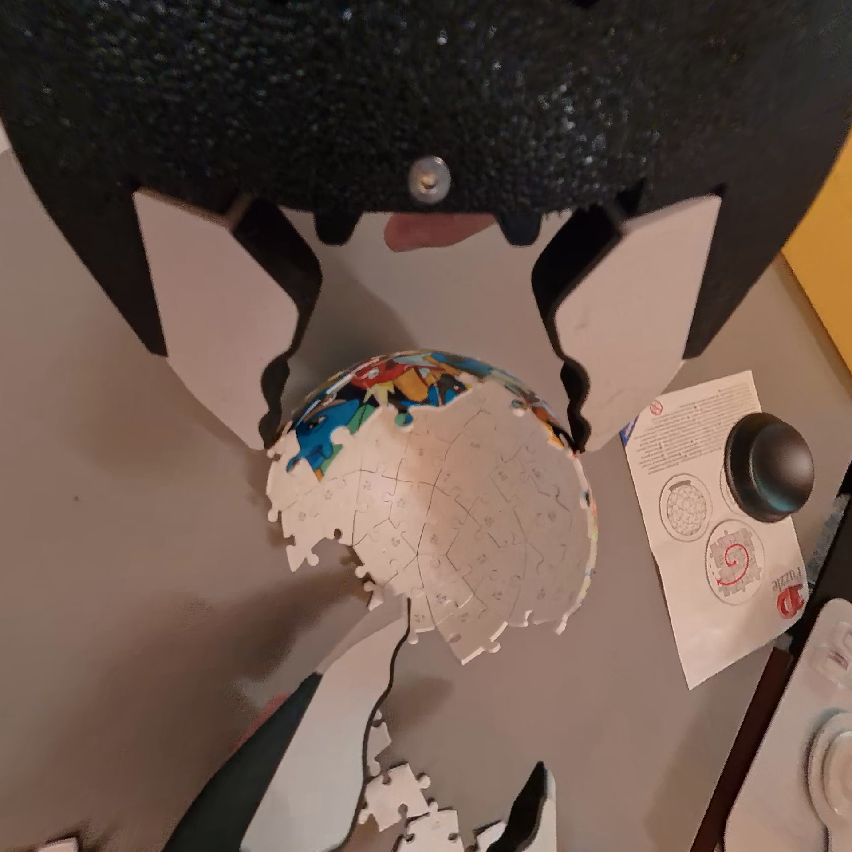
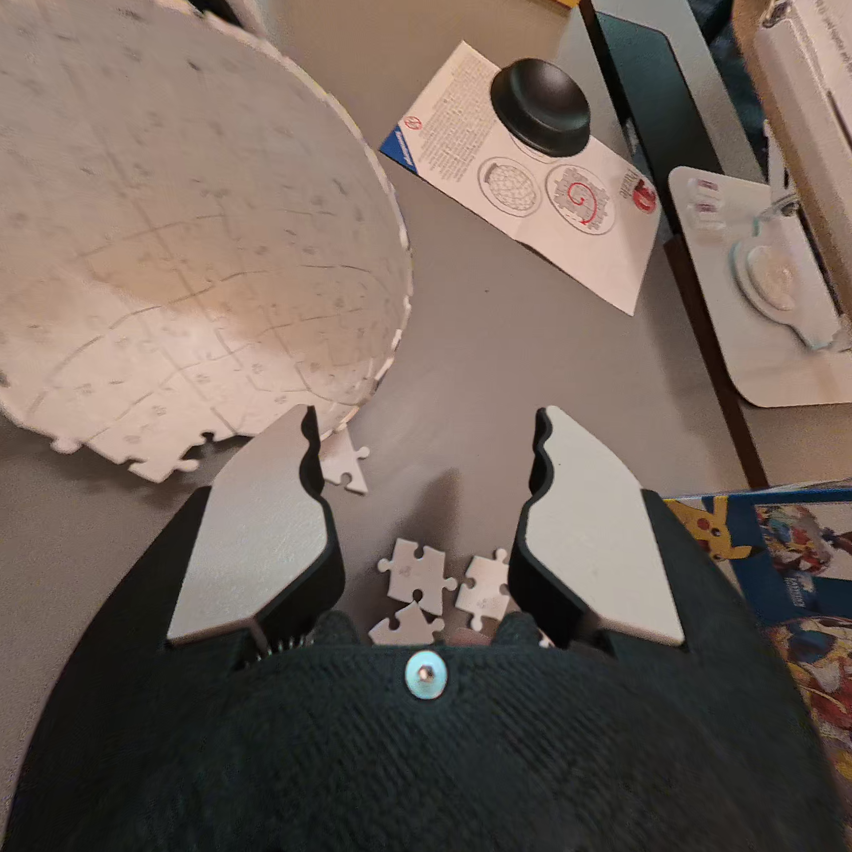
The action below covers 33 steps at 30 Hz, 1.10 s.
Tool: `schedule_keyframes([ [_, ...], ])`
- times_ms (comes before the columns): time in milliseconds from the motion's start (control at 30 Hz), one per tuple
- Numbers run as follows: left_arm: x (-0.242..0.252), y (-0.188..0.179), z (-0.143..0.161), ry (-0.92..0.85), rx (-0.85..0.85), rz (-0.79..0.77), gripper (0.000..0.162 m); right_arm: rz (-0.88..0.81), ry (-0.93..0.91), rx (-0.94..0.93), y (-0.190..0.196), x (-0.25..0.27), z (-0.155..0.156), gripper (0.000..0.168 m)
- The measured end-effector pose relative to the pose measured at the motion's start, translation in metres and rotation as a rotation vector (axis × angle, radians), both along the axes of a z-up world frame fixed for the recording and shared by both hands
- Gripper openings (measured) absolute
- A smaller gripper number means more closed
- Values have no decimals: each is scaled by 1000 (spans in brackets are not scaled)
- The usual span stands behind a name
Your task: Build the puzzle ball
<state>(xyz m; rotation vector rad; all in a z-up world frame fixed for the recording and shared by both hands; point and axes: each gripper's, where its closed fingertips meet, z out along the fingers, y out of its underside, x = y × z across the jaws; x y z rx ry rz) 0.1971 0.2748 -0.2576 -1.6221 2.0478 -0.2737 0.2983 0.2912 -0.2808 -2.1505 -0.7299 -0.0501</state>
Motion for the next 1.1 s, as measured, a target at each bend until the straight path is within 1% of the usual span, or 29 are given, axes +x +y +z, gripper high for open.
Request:
schedule_keyframes([
  [33, 0, 0, 0, -4, -5, 25, 116, -12, -29, 5, 4, 1, -3, 91],
  [133, 1, -1, 3, -31, -24, 114, 114, -43, -75, 30, 14, 2, -5, 88],
  [233, 5, 0, 8, -74, -8, 163, 109, -71, -99, 52, 21, 5, -7, 87],
  [333, 12, 1, 13, -114, 40, 144, 102, -70, -112, 36, 21, 6, -13, 85],
  [500, 12, 1, 7, -93, 118, 104, 109, -51, -118, 28, 20, 4, -16, 86],
  [667, 18, -4, 13, -152, 99, 92, 105, -61, -114, 26, 20, 7, -18, 86],
  [800, 21, -7, 10, -154, 167, 61, 106, -63, -130, 23, 21, 7, -20, 84],
  [900, 20, -1, 5, -139, 228, 59, 106, -58, -132, 19, 20, 7, -20, 84],
  [1000, 19, 2, 3, -141, 219, 75, 108, -62, -122, 22, 19, 9, -18, 84],
  [1100, 22, -2, 7, -178, 167, 80, 107, -65, -115, 22, 18, 10, -18, 85],
])
